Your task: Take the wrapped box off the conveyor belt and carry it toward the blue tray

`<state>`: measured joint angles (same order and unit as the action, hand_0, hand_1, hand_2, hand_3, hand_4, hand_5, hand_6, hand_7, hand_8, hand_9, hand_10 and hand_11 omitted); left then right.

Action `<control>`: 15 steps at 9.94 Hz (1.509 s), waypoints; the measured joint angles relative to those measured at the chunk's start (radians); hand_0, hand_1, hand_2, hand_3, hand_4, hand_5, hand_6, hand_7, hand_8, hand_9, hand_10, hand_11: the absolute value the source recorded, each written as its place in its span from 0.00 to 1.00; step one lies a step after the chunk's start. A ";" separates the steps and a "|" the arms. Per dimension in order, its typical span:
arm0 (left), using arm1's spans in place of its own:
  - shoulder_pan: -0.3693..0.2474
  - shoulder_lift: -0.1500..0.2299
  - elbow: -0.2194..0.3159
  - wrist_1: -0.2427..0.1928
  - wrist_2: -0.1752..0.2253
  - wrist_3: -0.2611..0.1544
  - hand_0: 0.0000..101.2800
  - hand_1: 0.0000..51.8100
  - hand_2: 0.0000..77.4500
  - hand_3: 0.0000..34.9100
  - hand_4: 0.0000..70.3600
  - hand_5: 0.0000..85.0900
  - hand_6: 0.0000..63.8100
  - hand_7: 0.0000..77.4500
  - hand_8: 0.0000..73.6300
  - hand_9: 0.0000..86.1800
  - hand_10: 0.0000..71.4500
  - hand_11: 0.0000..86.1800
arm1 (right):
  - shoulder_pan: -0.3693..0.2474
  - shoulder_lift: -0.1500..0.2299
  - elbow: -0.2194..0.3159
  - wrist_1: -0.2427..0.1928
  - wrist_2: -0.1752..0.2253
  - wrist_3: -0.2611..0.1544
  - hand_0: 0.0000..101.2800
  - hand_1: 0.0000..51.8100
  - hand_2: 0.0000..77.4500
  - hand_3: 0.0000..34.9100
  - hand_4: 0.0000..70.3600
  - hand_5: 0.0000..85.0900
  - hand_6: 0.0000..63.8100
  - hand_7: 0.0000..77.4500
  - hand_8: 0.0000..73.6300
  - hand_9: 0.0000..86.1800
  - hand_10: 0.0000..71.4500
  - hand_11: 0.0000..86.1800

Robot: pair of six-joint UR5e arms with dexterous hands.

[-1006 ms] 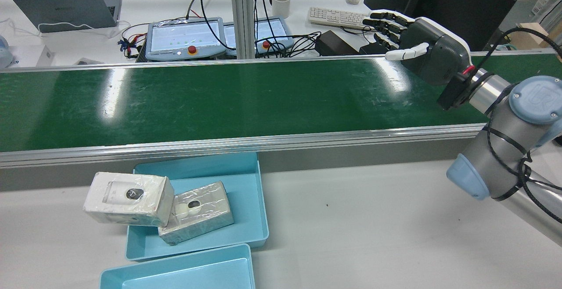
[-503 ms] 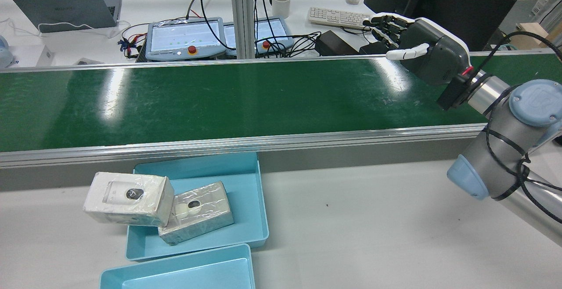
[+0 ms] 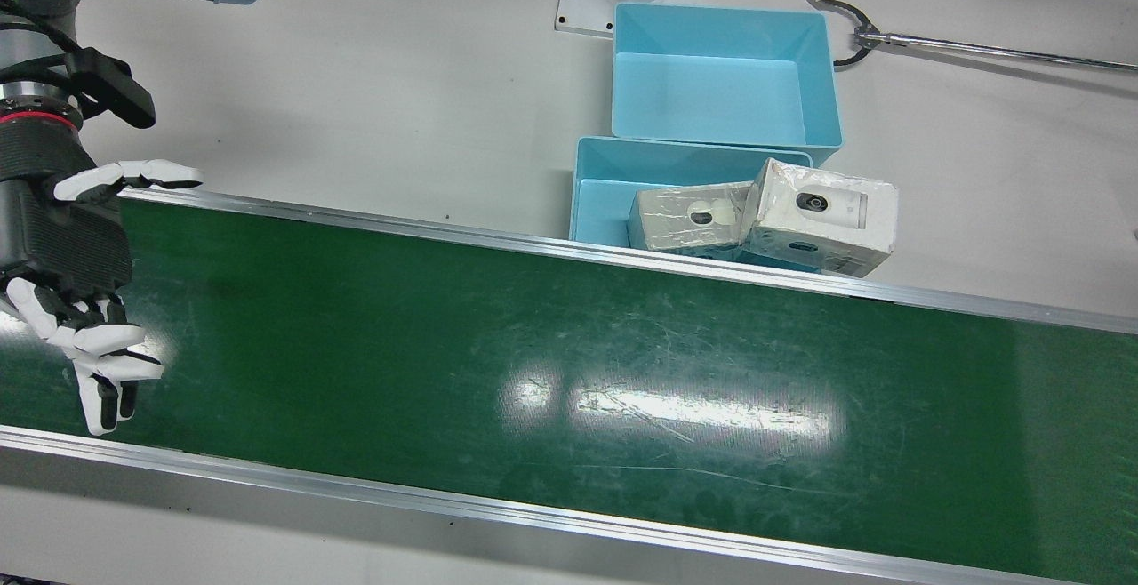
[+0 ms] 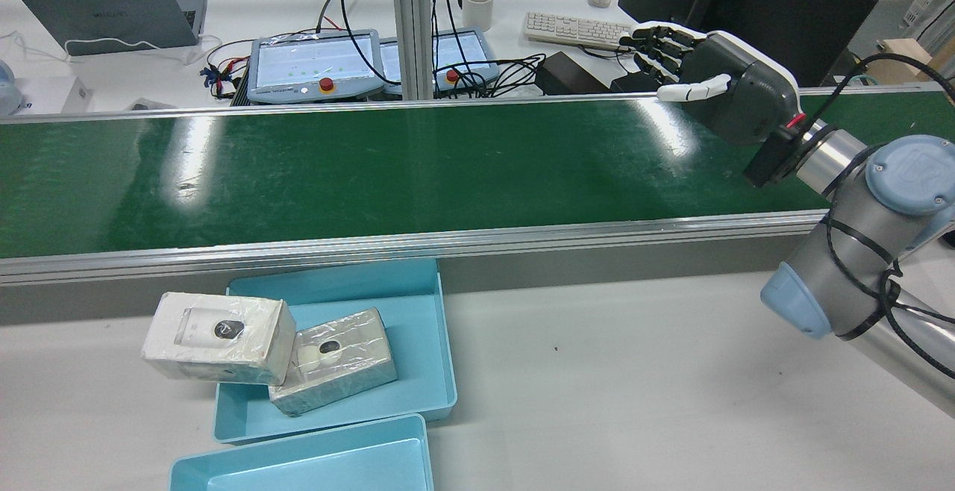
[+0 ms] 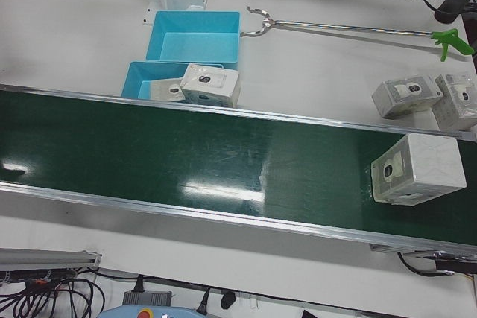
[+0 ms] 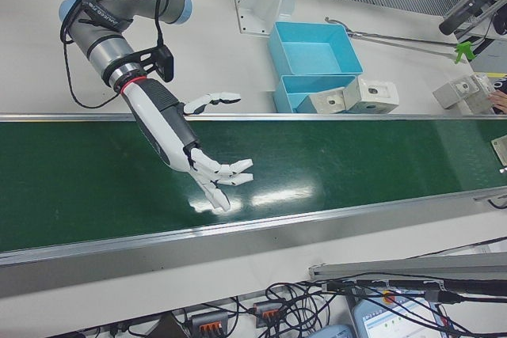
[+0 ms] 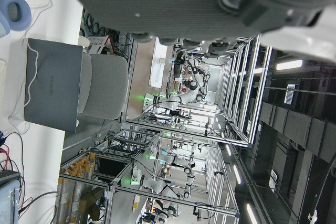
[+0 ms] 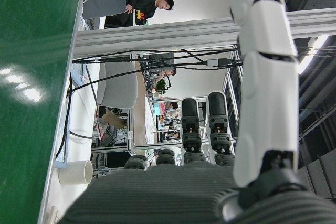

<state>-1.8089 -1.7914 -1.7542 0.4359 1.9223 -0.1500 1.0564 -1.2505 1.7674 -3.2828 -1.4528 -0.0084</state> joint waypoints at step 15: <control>0.000 0.000 0.000 0.000 0.000 0.000 0.00 0.00 0.01 0.00 0.00 0.01 0.00 0.00 0.00 0.00 0.01 0.00 | 0.010 -0.014 -0.001 -0.022 -0.001 0.013 0.48 0.33 0.24 0.31 0.16 0.36 0.08 0.30 0.00 0.07 0.00 0.02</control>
<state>-1.8090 -1.7914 -1.7541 0.4359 1.9222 -0.1500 1.0661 -1.2648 1.7662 -3.3046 -1.4542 0.0046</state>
